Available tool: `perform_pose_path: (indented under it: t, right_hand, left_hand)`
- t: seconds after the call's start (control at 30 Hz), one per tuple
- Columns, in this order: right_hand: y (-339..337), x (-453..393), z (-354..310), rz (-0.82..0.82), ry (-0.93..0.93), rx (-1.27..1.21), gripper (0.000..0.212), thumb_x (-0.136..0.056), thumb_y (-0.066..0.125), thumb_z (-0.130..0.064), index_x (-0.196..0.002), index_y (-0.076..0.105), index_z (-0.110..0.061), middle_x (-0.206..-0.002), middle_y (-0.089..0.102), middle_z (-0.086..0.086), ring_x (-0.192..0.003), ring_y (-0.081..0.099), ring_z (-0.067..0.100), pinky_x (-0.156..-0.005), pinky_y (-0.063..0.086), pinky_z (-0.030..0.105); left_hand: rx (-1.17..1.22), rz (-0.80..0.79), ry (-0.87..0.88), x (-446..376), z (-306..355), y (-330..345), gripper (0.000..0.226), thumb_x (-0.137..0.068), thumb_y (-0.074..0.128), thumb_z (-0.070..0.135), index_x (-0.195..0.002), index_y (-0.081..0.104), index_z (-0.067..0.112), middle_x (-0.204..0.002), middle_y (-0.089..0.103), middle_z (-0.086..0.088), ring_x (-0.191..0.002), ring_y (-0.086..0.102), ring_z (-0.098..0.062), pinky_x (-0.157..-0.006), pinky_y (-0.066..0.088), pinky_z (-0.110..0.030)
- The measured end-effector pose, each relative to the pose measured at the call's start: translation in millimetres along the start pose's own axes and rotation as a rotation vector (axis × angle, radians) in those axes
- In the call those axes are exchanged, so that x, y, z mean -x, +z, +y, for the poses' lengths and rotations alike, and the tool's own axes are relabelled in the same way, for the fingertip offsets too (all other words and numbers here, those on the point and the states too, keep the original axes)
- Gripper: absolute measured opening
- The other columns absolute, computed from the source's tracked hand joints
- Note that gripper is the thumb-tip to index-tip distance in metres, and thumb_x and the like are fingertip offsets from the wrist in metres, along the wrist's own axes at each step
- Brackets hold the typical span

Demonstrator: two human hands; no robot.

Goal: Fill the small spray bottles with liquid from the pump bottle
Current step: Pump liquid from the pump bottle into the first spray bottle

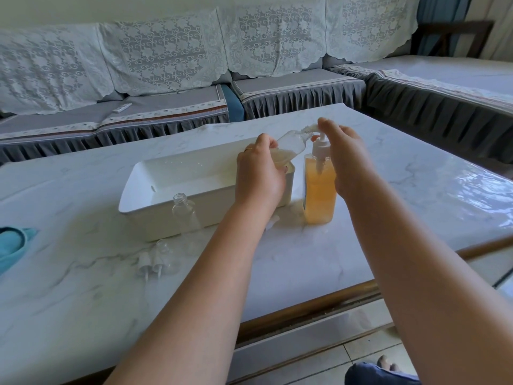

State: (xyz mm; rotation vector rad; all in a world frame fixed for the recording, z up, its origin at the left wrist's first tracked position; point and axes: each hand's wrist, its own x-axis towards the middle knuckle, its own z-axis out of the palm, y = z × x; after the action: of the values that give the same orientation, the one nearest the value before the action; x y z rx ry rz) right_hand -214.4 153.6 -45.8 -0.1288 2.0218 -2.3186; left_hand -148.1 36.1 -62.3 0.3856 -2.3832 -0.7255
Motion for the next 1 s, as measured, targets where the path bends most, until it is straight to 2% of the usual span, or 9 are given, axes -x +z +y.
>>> perform_pose_path:
  t: [0.1, 0.2, 0.37, 0.43, 0.6, 0.73, 0.9, 1.0]
  right_hand:
    - [-2.1, -1.1, 4.3, 0.015, 0.006, 0.016, 0.034, -0.095, 0.059, -0.032, -0.126, 0.056, -0.018, -0.092, 0.058, -0.008, -0.072, 0.051, 0.001, -0.051, 0.037, 0.016]
    - [-1.7, -1.0, 3.3, 0.015, -0.018, 0.015, 0.032, -0.095, 0.058, -0.029, -0.126, 0.056, -0.019, -0.092, 0.058, -0.008, -0.073, 0.053, 0.001, -0.045, 0.039, 0.01]
    - [-0.4, -2.2, -2.3, -0.013, 0.007, 0.056, 0.038, -0.095, 0.055, -0.046, -0.121, 0.06, -0.019, -0.106, 0.068, -0.003, -0.076, 0.055, 0.006, -0.058, 0.037, 0.024]
    - [-1.5, -3.9, -2.5, -0.03, 0.022, 0.053, 0.045, -0.093, 0.055, -0.053, -0.121, 0.061, -0.018, -0.111, 0.069, 0.001, -0.079, 0.056, 0.007, -0.06, 0.038, 0.025]
    - [-0.3, -3.8, -0.5, -0.059, 0.029, 0.048, 0.059, -0.087, 0.054, -0.067, -0.119, 0.063, -0.019, -0.109, 0.07, 0.006, -0.079, 0.059, 0.015, -0.061, 0.041, 0.028]
    - [0.7, -2.5, -1.7, -0.055, 0.034, 0.048, 0.048, -0.089, 0.058, -0.058, -0.119, 0.063, -0.021, -0.111, 0.069, 0.003, -0.095, 0.062, 0.013, -0.063, 0.038, 0.028]
    - [0.0, -2.5, -2.1, -0.054, 0.046, 0.025, 0.044, -0.092, 0.059, -0.05, -0.121, 0.06, -0.018, -0.112, 0.068, 0.003, -0.081, 0.057, 0.009, -0.059, 0.039, 0.026]
    - [-2.3, -3.1, -0.3, -0.032, 0.032, -0.008, 0.04, -0.093, 0.062, -0.037, -0.126, 0.056, -0.014, -0.099, 0.062, -0.001, -0.073, 0.053, 0.005, -0.051, 0.045, 0.016]
  left_hand:
    - [-0.028, -0.019, -0.013, 0.5, -2.3, 0.7, 0.034, -0.085, 0.065, 0.008, -0.114, 0.052, 0.018, -0.117, 0.059, -0.004, -0.108, 0.052, -0.026, -0.078, 0.041, -0.027]
    - [-0.027, -0.022, -0.018, 1.0, -2.1, 1.4, 0.033, -0.086, 0.065, 0.009, -0.114, 0.051, 0.019, -0.116, 0.059, -0.004, -0.108, 0.052, -0.025, -0.078, 0.041, -0.027]
    - [0.015, 0.003, -0.007, -0.5, 0.7, 1.4, 0.035, -0.085, 0.068, 0.013, -0.115, 0.051, 0.019, -0.116, 0.06, -0.003, -0.109, 0.053, -0.024, -0.082, 0.045, -0.03]
    - [0.017, 0.004, -0.002, -0.3, 1.7, 1.1, 0.036, -0.085, 0.069, 0.014, -0.117, 0.051, 0.018, -0.118, 0.059, -0.002, -0.11, 0.053, -0.024, -0.083, 0.044, -0.029]
    - [0.022, 0.007, -0.002, -0.1, 1.7, -0.2, 0.037, -0.085, 0.069, 0.014, -0.117, 0.051, 0.018, -0.118, 0.059, -0.003, -0.11, 0.053, -0.024, -0.084, 0.044, -0.029]
    - [0.02, 0.007, 0.0, 0.2, 1.5, -0.5, 0.037, -0.085, 0.069, 0.015, -0.117, 0.051, 0.018, -0.118, 0.059, -0.002, -0.11, 0.053, -0.024, -0.084, 0.044, -0.029]
    - [0.024, 0.0, -0.005, 0.3, 1.6, 0.6, 0.036, -0.085, 0.069, 0.014, -0.117, 0.051, 0.018, -0.118, 0.059, -0.003, -0.11, 0.053, -0.025, -0.084, 0.045, -0.03]
    - [0.001, -0.01, -0.014, 1.2, 0.7, 1.4, 0.035, -0.085, 0.067, 0.011, -0.115, 0.051, 0.019, -0.116, 0.06, -0.004, -0.108, 0.053, -0.026, -0.082, 0.046, -0.03]
